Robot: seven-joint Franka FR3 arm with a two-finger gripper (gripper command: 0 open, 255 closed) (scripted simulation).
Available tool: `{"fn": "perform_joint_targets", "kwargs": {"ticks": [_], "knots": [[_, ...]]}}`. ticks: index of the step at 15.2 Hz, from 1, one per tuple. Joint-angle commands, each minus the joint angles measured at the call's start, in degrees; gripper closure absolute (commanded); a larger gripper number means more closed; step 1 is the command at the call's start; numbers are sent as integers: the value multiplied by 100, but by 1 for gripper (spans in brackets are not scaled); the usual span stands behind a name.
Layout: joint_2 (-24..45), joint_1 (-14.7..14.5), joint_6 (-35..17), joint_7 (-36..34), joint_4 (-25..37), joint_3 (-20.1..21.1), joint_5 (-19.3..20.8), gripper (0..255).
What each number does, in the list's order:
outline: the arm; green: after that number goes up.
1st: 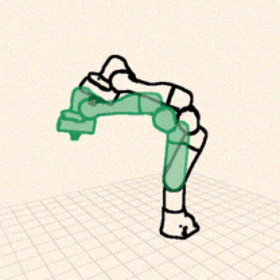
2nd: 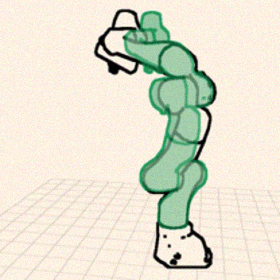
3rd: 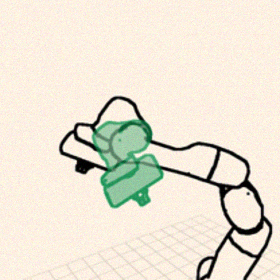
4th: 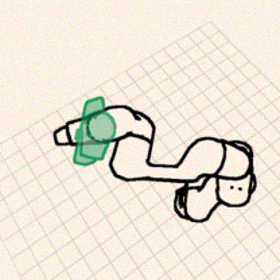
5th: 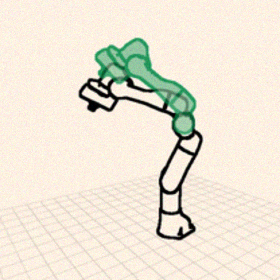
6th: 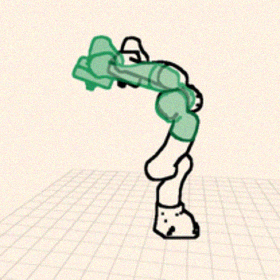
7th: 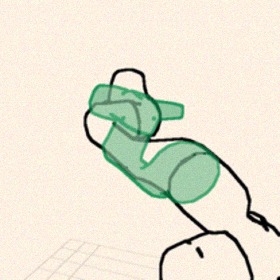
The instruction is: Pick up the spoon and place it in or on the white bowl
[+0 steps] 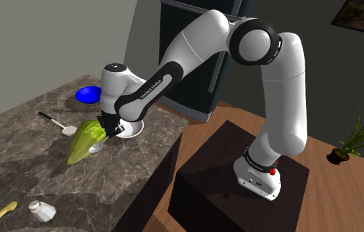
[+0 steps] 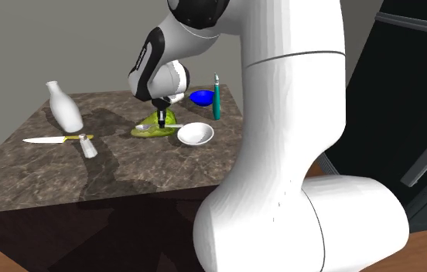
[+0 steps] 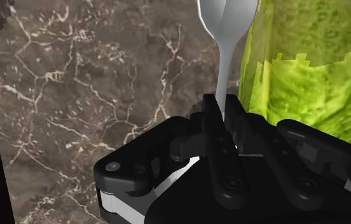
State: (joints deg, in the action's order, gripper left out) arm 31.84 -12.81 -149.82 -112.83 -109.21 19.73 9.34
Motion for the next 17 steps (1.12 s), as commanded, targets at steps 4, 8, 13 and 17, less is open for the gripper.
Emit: {"fn": "perform_joint_targets", "kwargs": {"ticks": [4, 8, 13, 17], "knots": [[-139, 415, 78, 449, -95, 72, -147, 255], [-193, 924, 163, 1034, -114, 120, -304, 255], [-167, 1556, 362, 1789, 33, 146, -477, 255], [55, 1499, 143, 1762, 32, 76, -399, 255]]}}
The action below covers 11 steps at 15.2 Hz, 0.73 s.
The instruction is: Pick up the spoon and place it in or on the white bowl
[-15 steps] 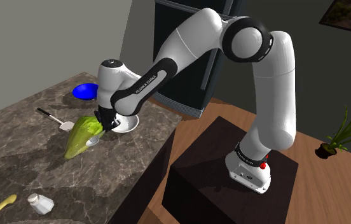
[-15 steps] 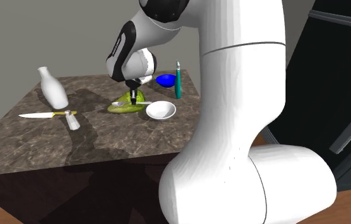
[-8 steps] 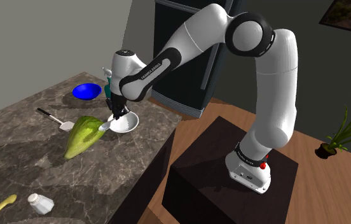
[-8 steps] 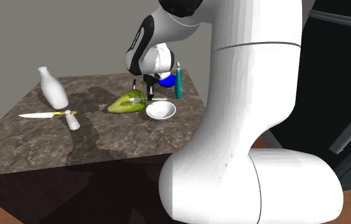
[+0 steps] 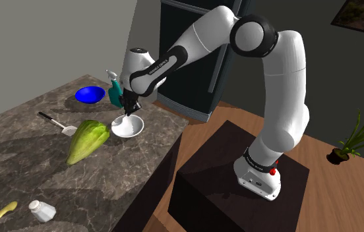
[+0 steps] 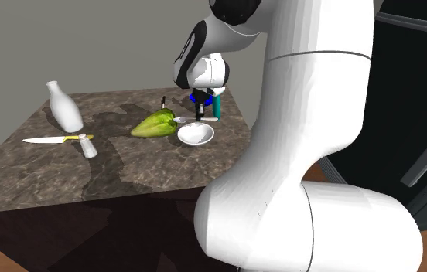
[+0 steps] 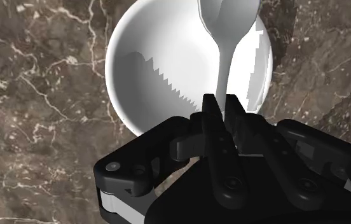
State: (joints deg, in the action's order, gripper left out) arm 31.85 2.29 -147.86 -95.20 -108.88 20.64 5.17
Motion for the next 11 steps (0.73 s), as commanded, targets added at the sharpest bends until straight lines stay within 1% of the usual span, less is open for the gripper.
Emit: {"fn": "perform_joint_targets", "kwargs": {"ticks": [1, 11], "knots": [[111, -25, -106, -6, 2, -34, 37, 255], [735, -188, -622, -62, 108, -237, 218, 255]]}}
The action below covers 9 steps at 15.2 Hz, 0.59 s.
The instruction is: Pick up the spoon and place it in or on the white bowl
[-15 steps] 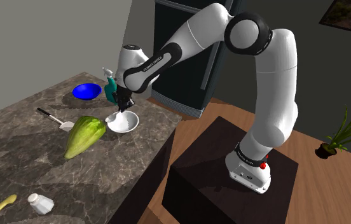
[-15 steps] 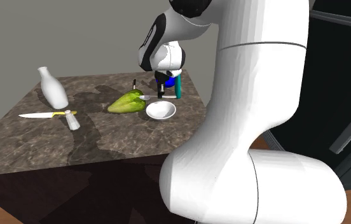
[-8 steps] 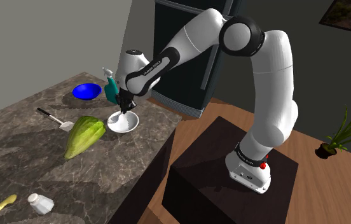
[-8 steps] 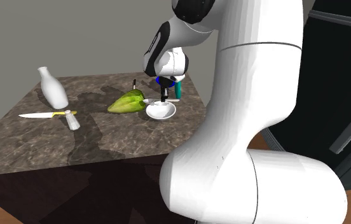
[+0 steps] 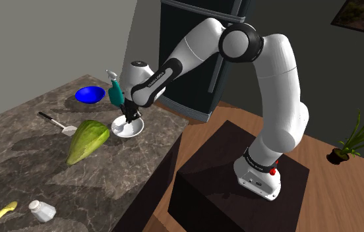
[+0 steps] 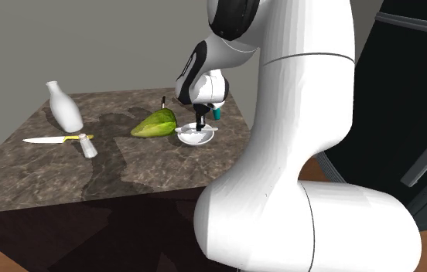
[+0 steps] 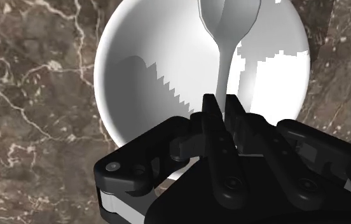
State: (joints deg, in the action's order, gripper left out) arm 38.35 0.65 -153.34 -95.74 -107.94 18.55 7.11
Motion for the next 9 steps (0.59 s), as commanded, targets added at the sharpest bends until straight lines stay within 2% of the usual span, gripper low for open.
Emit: {"fn": "perform_joint_targets", "kwargs": {"ticks": [1, 8, 9], "knots": [[84, -24, -74, -8, 12, -29, 24, 255], [85, -24, -74, -8, 13, -29, 24, 255], [87, -24, -73, -8, 17, -29, 24, 0]]}}
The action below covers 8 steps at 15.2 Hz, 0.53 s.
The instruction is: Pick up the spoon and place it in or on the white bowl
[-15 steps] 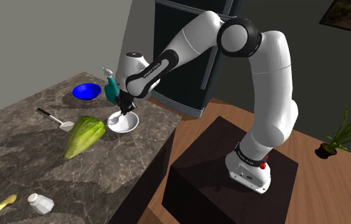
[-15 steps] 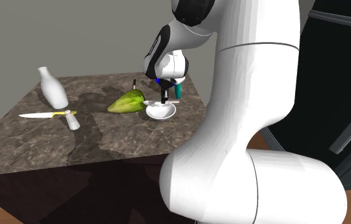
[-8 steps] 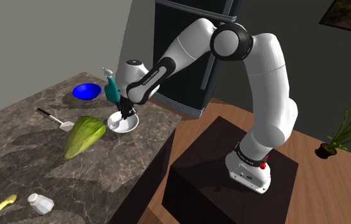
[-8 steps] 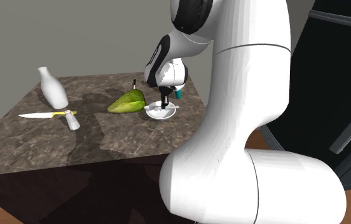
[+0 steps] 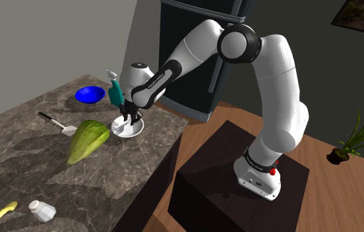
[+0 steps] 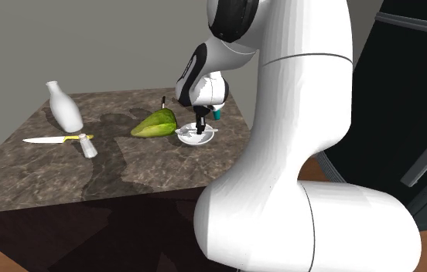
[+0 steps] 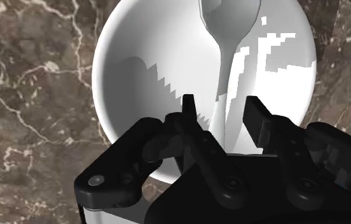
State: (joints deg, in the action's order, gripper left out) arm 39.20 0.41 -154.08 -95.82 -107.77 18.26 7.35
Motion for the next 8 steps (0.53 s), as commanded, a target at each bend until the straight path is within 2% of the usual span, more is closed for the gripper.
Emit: {"fn": "perform_joint_targets", "kwargs": {"ticks": [1, 5, 8], "knots": [[3, 0, 0, 0, 0, -1, 0, 0], [0, 0, 0, 0, -3, 0, 0, 0], [-532, 205, 300, 97, -242, 175, -145, 0]]}}
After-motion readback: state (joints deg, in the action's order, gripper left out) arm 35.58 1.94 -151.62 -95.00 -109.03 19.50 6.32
